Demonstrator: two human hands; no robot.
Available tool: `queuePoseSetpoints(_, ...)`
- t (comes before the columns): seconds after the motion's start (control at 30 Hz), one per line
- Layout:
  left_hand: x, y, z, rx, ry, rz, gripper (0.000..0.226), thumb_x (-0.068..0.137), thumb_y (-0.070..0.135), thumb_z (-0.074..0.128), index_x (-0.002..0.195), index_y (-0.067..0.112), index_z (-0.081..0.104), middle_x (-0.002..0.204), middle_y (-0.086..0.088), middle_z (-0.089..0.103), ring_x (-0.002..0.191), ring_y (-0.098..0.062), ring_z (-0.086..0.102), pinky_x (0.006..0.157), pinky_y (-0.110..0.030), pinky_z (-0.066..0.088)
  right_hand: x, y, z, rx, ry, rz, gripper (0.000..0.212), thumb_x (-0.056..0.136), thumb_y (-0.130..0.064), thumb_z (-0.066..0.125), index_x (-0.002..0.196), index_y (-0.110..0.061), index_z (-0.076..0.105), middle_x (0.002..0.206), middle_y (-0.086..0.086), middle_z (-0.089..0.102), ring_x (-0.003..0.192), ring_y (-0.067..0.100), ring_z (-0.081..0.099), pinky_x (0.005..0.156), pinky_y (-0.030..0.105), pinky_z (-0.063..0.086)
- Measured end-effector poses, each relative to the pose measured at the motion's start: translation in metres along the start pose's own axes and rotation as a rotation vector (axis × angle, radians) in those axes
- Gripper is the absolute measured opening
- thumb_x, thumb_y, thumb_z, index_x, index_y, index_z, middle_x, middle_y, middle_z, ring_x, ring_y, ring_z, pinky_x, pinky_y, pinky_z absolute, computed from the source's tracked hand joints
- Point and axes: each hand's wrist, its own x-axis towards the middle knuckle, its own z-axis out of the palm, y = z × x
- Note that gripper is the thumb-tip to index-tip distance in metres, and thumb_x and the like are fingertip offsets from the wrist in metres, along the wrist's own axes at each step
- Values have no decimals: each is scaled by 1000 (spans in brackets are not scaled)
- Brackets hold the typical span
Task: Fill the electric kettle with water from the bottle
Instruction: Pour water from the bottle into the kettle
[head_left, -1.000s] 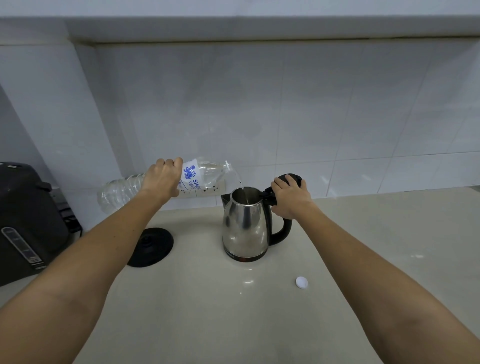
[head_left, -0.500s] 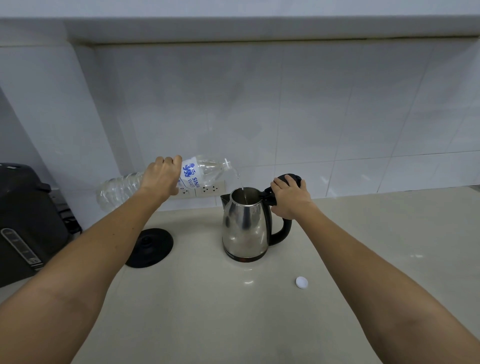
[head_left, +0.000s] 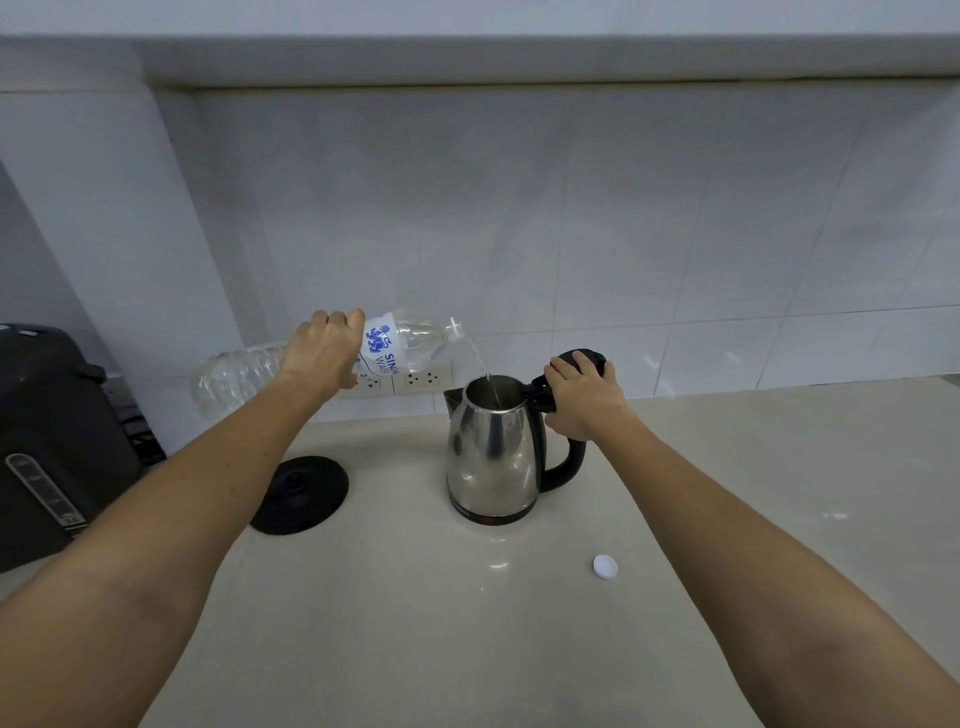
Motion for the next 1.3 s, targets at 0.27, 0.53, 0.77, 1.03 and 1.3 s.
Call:
queuePoseSetpoints(0.27, 0, -1, 0, -20, 7, -5, 58, 72, 26, 82, 112, 5, 45, 103, -13, 62, 92, -27, 57, 75, -33, 50, -1, 0, -1, -3, -5, 1, 72, 93, -36, 48, 153, -15, 15, 162, -1, 10, 150, 26, -1, 118, 56, 5)
queuePoseSetpoints(0.53, 0, 0, 1, 4, 3, 1, 57, 73, 26, 80, 113, 6, 45, 102, -11, 61, 92, -25, 57, 74, -32, 49, -1, -1, 0, -5, -6, 4, 71, 93, -36, 47, 153, -16, 14, 162, -1, 9, 150, 25, -1, 118, 56, 5)
queuePoseSetpoints(0.77, 0, 0, 2, 32, -1, 14, 55, 74, 26, 79, 112, 7, 45, 101, -10, 61, 90, -24, 57, 73, -31, 49, 1, -1, 2, -16, 7, 1, 71, 94, -38, 47, 153, -15, 15, 162, -1, 10, 150, 26, 0, 118, 56, 6)
queuePoseSetpoints(1.03, 0, 0, 4, 32, 2, 23, 55, 74, 26, 79, 112, 7, 45, 101, -10, 62, 90, -24, 57, 73, -31, 49, 1, 0, 3, -19, 16, 3, 72, 93, -39, 47, 153, -16, 15, 162, 0, 11, 150, 26, 1, 118, 56, 6)
queuePoseSetpoints(1.3, 0, 1, 8, 30, 1, 14, 53, 74, 24, 78, 112, 7, 45, 100, -9, 61, 88, -23, 57, 72, -30, 49, 1, -1, 3, -20, 6, 4, 73, 93, -38, 47, 153, -16, 14, 162, -1, 9, 150, 26, 0, 118, 56, 6)
